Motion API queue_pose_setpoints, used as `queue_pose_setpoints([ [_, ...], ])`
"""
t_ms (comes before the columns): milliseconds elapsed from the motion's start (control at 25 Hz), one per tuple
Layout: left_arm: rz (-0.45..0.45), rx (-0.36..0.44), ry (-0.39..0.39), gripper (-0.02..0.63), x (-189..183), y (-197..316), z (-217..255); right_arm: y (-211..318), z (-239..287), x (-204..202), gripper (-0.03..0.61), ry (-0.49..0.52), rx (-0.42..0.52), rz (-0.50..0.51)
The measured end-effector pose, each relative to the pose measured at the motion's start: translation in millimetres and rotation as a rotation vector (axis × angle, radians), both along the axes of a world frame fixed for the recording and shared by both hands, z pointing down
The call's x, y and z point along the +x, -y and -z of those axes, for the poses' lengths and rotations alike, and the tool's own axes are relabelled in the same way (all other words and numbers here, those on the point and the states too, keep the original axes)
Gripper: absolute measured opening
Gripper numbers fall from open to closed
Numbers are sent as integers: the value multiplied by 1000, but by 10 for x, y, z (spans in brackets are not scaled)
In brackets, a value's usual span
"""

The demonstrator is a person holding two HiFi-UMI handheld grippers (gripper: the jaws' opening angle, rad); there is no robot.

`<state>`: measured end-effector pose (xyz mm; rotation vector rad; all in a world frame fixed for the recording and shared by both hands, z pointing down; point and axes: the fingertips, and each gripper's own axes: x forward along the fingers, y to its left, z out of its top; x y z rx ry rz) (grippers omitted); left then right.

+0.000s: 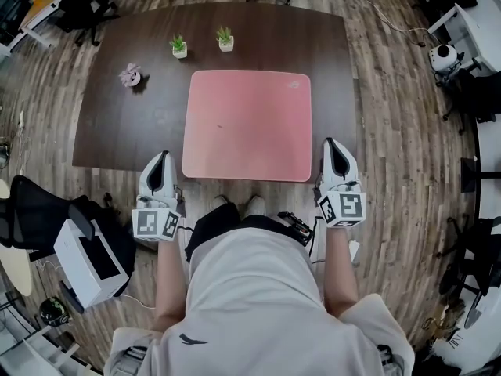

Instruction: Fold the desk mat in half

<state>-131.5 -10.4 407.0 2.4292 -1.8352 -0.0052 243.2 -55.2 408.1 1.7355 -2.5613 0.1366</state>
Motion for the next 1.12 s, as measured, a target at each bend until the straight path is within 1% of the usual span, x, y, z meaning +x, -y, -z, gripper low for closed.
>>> queue_pose_setpoints([
  [120,3,-4,1,2,-40,25,11,18,-5,-53,-2,0,-3,8],
  [280,-5,-21,-8,2,-102,92,-96,44,-43,-142,-2,-1,-8,9],
  [400,-28,-35,-15,2,-112,188,-194,80,-65,-133,-2,-4,-14,-12],
  [640,-70,-40,-28,2,-166,490,-212,224,22,-153,0,-11,-5,-61],
  [920,-87,-69,-45,2,-289,611,-428,406,92,-284,-1,-23,24,-85],
  [1120,-92,-68,-45,2,-343,692,-423,438,111,-309,0,-34,27,-98],
])
